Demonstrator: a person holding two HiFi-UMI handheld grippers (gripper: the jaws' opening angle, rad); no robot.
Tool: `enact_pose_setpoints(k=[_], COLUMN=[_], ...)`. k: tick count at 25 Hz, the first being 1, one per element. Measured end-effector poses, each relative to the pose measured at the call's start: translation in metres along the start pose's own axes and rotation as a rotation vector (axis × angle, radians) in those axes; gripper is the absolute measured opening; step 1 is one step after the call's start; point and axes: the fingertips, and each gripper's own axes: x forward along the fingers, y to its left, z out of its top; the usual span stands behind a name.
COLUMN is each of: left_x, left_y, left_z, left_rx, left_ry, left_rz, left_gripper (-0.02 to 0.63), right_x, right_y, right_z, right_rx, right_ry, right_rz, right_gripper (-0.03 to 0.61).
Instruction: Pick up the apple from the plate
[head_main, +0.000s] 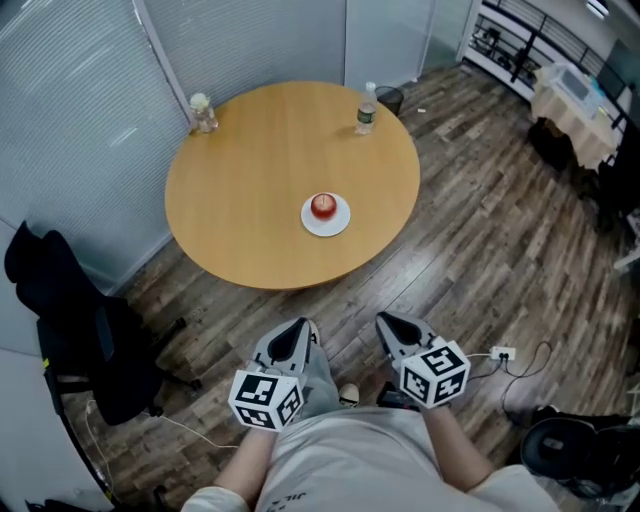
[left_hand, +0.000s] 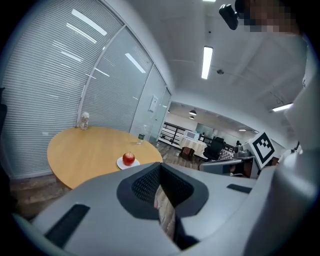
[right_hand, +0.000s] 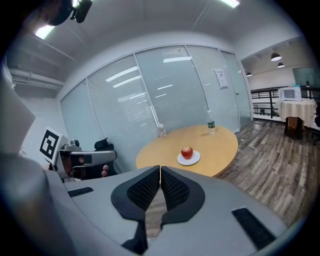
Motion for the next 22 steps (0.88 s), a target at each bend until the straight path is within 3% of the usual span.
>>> enact_pose_setpoints(k=[4, 13, 22], left_x=[0.043, 0.130, 0.169], left_y=[0.037, 0.092, 0.117], left_z=[0.027, 0.092, 0.117], left_rx=[0.001, 0.095, 0.087], left_ry=[-0.005, 0.039, 0.035], left_rz=[-0.027, -0.153, -0.135], left_gripper=[-0.002, -0.002, -0.002], right_x=[0.036, 0.117, 0.158], right_y=[-0.019, -0.069, -0.095], right_z=[0.031, 0.102, 0.128], right_rx=[-0.010, 0.025, 0.015], right_ry=[-0.009, -0.058, -0.033], right_rz=[-0.023, -0.117, -0.118], right_gripper=[0.031, 0.031, 0.031])
